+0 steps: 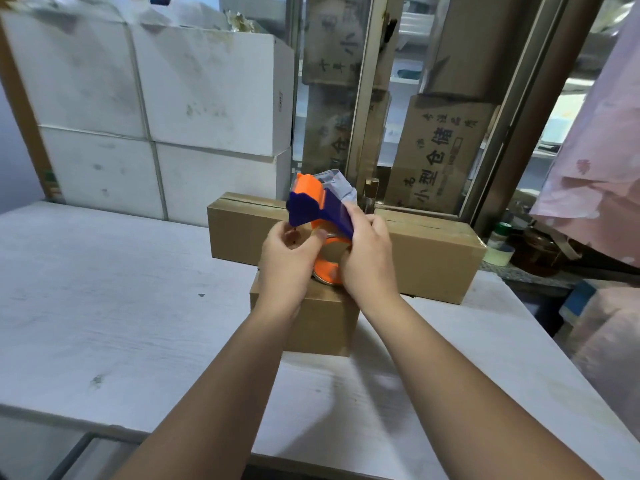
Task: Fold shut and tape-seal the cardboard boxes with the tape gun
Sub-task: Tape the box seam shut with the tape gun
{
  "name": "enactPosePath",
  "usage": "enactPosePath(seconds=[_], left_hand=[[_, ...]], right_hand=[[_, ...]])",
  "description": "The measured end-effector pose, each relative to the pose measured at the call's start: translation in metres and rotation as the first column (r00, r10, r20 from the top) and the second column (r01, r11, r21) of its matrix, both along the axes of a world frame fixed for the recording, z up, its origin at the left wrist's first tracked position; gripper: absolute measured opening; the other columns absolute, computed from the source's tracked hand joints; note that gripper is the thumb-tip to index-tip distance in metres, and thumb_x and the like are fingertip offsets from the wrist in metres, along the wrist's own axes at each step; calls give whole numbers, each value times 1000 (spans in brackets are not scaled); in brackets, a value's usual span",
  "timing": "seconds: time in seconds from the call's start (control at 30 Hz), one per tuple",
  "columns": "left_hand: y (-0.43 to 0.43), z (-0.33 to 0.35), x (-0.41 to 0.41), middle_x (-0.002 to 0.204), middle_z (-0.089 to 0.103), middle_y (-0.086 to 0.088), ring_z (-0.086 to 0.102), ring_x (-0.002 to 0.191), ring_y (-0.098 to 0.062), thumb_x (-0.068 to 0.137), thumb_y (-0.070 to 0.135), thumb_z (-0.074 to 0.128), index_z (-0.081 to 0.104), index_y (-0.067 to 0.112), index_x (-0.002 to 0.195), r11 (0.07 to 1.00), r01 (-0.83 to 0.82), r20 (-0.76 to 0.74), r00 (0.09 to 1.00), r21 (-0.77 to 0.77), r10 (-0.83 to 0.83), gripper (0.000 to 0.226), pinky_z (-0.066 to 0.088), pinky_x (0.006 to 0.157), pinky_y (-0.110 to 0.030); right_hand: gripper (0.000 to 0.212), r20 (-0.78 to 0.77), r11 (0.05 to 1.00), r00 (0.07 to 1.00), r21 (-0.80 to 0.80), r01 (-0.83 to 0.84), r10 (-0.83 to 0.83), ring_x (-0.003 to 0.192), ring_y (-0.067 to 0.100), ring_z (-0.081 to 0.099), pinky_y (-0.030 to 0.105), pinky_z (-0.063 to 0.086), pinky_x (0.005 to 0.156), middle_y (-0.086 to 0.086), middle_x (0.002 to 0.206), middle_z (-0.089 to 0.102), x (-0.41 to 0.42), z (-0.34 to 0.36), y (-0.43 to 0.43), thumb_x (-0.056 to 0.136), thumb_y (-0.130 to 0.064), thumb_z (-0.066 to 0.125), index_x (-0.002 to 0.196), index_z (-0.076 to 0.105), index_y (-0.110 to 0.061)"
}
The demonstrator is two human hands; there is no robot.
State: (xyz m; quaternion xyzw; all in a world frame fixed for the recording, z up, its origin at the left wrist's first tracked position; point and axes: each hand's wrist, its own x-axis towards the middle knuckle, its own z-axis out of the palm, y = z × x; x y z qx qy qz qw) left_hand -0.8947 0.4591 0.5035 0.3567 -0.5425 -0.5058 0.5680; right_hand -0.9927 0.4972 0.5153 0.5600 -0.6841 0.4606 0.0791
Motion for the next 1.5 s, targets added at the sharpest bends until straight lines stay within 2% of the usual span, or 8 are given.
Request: enactPosePath(seconds=[0.23, 0.33, 0.47, 0.7, 0.93, 1.33, 1.4, 1.5], left_hand=[[-6, 1, -6, 89, 63, -1, 56, 74, -11, 92, 19, 57, 59, 10, 105, 976, -131, -193, 967, 176, 165, 16, 43, 64, -21], [-12, 1, 3, 74, 59, 3, 51, 67, -10, 93, 13, 52, 61, 11, 92, 967, -138, -191, 965, 213, 179, 10, 42, 61, -19], [-20, 3, 13, 63, 54, 2, 47, 59, -10, 91, 10, 52, 63, 11, 77, 959, -15, -217, 973, 284, 80, 18, 42, 58, -20], [-21, 1, 25, 92, 67, -2, 57, 74, -11, 88, 11, 62, 68, 12, 105, 977, -116, 0, 993, 179, 118, 18, 47, 66, -20], [-25, 1, 42, 69, 62, -2, 55, 61, -10, 94, 14, 54, 67, 8, 84, 986, -96, 37, 995, 139, 92, 17, 48, 63, -21], [-27, -17, 63, 74, 69, -3, 63, 63, -12, 94, 16, 55, 69, 10, 86, 969, -231, 194, 958, 87, 211, 18, 54, 73, -27], [-25, -19, 62, 72, 69, -1, 62, 61, -8, 94, 17, 54, 69, 11, 84, 965, -252, 197, 952, 74, 234, 19, 52, 73, -25], [-21, -18, 58, 68, 67, 4, 58, 55, 4, 95, 19, 52, 68, 13, 79, 950, -312, 323, 896, -30, 304, 24, 39, 59, -4]], right_hand=[[62, -92, 999, 995, 39, 31, -27, 103, 26, 47, 37, 46, 86, 7, 112, 44, 3, 0, -5, 83, 5, 47, 140, 41, -19], [62, -71, 998, 996, 38, 48, -45, 101, 24, 47, 32, 43, 84, 7, 112, 44, 1, -1, -4, 84, 5, 45, 141, 41, -20], [64, -44, 999, 998, 42, 35, -33, 102, 20, 45, 27, 40, 83, 6, 114, 45, -1, 0, -1, 85, 5, 45, 142, 39, -22], [70, -23, 999, 1000, 29, 18, -18, 111, 21, 45, 25, 39, 89, 6, 122, 48, -3, -2, 0, 82, 11, 45, 142, 38, -23], [70, 1, 995, 998, 84, -58, 59, 111, 17, 45, 16, 31, 85, 1, 124, 51, -8, 5, 1, 83, 6, 48, 143, 38, -28], [67, 64, 964, 981, 180, -194, 185, 105, 12, 37, 21, 32, 89, -3, 115, 42, 5, 17, -5, 80, 6, 48, 137, 44, -28], [66, 92, 965, 978, 173, -200, 186, 105, 13, 40, 22, 33, 88, -3, 115, 43, 5, 16, -8, 80, 7, 48, 136, 45, -28], [64, 230, 974, 957, 94, -204, 178, 110, 16, 46, 26, 40, 91, -1, 122, 51, 5, 12, -10, 80, 9, 47, 132, 50, -28]])
